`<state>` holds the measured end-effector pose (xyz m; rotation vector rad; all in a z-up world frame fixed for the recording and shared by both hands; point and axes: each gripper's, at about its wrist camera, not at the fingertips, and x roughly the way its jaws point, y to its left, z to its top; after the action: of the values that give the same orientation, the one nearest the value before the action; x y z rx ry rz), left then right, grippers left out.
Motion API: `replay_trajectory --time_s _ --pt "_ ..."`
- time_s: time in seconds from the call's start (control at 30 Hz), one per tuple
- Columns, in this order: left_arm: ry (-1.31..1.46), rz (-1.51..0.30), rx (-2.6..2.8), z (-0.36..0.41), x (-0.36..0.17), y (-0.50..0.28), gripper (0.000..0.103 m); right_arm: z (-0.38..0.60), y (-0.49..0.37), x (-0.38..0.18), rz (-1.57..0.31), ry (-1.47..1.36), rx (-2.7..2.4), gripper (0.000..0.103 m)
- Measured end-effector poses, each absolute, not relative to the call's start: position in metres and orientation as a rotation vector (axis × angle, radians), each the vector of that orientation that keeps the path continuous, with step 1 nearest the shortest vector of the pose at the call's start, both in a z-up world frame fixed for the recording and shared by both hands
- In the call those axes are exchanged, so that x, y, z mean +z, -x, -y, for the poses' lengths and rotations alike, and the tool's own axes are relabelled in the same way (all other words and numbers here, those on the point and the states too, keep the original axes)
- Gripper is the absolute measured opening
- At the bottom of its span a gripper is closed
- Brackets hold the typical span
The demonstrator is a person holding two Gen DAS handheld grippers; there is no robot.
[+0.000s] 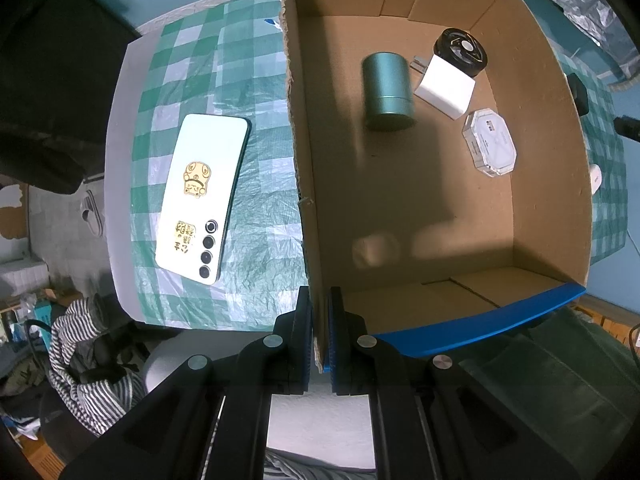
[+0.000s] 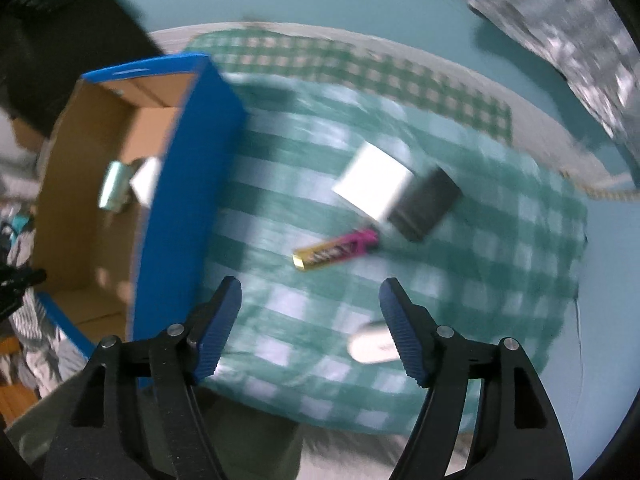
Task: Organize rigid objects
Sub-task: 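Move the right gripper to the white KINYO oval device and grasp it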
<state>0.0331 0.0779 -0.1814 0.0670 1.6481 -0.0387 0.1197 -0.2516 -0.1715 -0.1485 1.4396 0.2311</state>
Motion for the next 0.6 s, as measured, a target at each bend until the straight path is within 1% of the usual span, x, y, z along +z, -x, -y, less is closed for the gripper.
replay_trajectory --time_s 0.33,0.6 --pt "-0.069 -1.651 -0.039 -0.079 -0.181 -0.034 0.005 0.313 -0.112 -0.215 -1.562 0.022 0.040 0.075" --pt "-0.069 -1.651 -0.040 -0.078 -0.181 -0.034 0.005 0.347 -0.103 -0.251 -1.611 -0.190 -0.097 0.075"
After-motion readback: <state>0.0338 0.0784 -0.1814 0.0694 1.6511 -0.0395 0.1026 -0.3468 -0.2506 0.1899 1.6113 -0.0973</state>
